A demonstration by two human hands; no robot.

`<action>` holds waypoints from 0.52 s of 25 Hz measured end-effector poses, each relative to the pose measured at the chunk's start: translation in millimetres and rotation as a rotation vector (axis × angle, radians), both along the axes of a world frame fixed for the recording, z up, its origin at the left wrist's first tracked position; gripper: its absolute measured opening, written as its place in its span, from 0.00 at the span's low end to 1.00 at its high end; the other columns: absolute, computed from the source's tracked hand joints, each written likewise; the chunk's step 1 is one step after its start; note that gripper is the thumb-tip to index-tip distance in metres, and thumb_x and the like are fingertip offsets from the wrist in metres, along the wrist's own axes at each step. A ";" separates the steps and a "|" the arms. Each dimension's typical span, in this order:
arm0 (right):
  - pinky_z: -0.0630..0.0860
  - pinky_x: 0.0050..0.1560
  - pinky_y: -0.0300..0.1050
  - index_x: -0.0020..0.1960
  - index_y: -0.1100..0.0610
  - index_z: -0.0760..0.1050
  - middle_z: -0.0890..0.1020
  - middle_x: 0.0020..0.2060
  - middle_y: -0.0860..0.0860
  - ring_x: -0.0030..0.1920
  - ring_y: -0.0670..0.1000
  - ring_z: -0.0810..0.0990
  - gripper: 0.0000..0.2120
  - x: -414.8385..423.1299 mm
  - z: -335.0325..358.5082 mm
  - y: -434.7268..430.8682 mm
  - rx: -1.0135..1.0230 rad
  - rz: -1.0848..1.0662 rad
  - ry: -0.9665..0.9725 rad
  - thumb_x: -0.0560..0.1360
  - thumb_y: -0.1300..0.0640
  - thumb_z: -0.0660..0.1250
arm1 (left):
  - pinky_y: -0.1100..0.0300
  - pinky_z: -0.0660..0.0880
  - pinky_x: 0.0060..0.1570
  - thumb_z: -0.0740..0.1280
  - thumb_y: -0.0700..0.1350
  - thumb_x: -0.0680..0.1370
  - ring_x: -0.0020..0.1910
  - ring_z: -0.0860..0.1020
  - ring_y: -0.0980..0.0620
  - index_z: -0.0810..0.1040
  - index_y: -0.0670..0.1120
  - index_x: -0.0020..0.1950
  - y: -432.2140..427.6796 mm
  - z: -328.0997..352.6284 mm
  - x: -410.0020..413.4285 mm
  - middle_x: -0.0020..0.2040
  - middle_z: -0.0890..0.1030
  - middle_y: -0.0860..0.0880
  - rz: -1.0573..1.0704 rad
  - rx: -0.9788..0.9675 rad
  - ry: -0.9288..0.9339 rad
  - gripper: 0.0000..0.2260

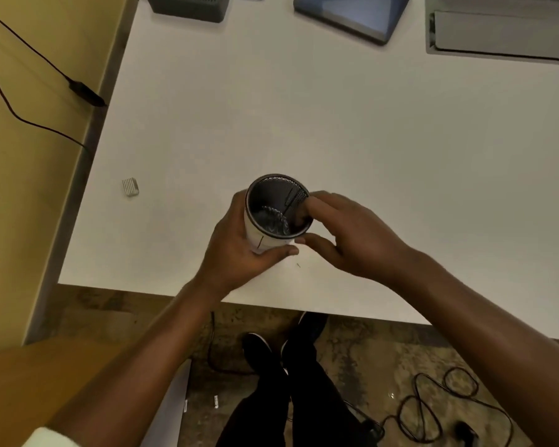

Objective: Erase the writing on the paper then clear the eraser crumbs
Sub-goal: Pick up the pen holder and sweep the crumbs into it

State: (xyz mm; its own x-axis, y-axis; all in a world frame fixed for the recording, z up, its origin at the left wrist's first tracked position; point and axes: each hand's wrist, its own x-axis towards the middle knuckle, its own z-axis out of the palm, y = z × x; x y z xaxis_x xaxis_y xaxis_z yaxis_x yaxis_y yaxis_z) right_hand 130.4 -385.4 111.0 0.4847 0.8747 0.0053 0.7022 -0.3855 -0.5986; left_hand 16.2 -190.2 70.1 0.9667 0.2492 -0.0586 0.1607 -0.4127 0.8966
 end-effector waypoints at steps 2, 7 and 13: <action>0.74 0.61 0.45 0.74 0.51 0.64 0.73 0.70 0.47 0.65 0.50 0.75 0.29 -14.7 -2.5 -14.6 0.001 0.019 0.076 0.77 0.43 0.68 | 0.70 0.76 0.61 0.81 0.60 0.66 0.66 0.76 0.67 0.69 0.51 0.73 -9.3 -1.3 -29.2 0.67 0.77 0.61 0.064 -0.028 -0.016 0.40; 0.51 0.78 0.56 0.81 0.58 0.42 0.44 0.81 0.54 0.80 0.53 0.43 0.42 -55.0 -68.0 -54.7 -0.382 -0.291 -0.045 0.79 0.32 0.51 | 0.74 0.76 0.55 0.80 0.69 0.62 0.62 0.77 0.69 0.70 0.67 0.66 -42.9 -13.2 -115.8 0.60 0.77 0.73 0.200 -0.149 0.114 0.36; 0.46 0.77 0.65 0.79 0.63 0.38 0.38 0.79 0.59 0.79 0.58 0.35 0.48 -88.9 -109.7 -52.5 -0.668 -0.262 -0.141 0.76 0.26 0.43 | 0.64 0.79 0.62 0.79 0.74 0.56 0.64 0.78 0.67 0.70 0.76 0.66 -68.9 -45.8 -192.5 0.63 0.79 0.70 0.219 -0.273 0.292 0.40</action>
